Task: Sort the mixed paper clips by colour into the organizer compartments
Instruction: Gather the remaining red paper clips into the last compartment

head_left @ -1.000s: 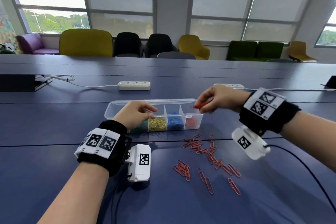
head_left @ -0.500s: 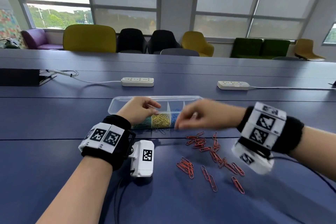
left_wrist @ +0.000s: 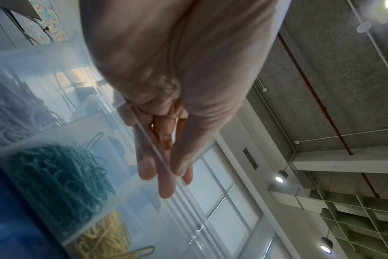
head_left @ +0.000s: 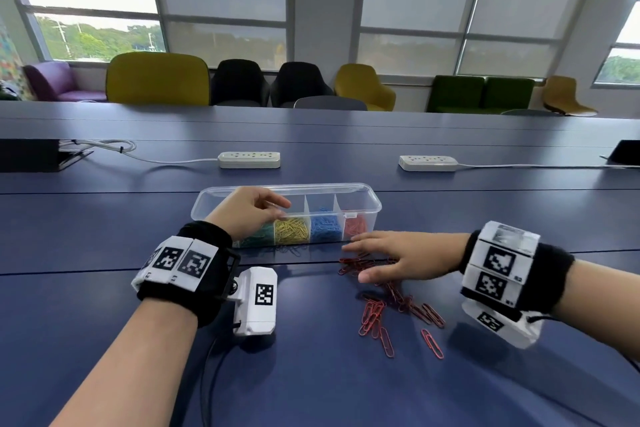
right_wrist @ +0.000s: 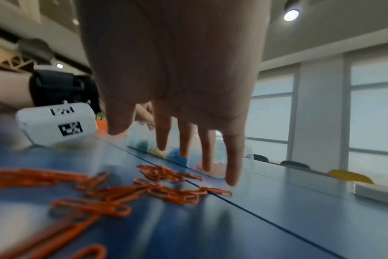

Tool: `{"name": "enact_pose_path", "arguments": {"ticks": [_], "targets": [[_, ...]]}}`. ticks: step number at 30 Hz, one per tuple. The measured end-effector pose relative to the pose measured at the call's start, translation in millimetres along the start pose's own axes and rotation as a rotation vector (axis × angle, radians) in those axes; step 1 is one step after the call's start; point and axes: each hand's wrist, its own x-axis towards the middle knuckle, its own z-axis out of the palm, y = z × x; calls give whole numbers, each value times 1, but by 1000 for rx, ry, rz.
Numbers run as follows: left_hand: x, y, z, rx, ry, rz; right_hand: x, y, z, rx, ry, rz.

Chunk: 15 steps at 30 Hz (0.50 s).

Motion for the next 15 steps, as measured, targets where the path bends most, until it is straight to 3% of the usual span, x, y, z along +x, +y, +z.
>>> {"name": "enact_pose_path", "arguments": {"ticks": [3,7,15], "targets": [[1,-1,0,-1,-4,-2,3,0,8,-42,-146,52],[1,-1,0,1,-10,2,-16,-1,9,-42,-224,-40],[0,0,0,14,-9,-2,-32,14,13,58,-134,-159]]}}
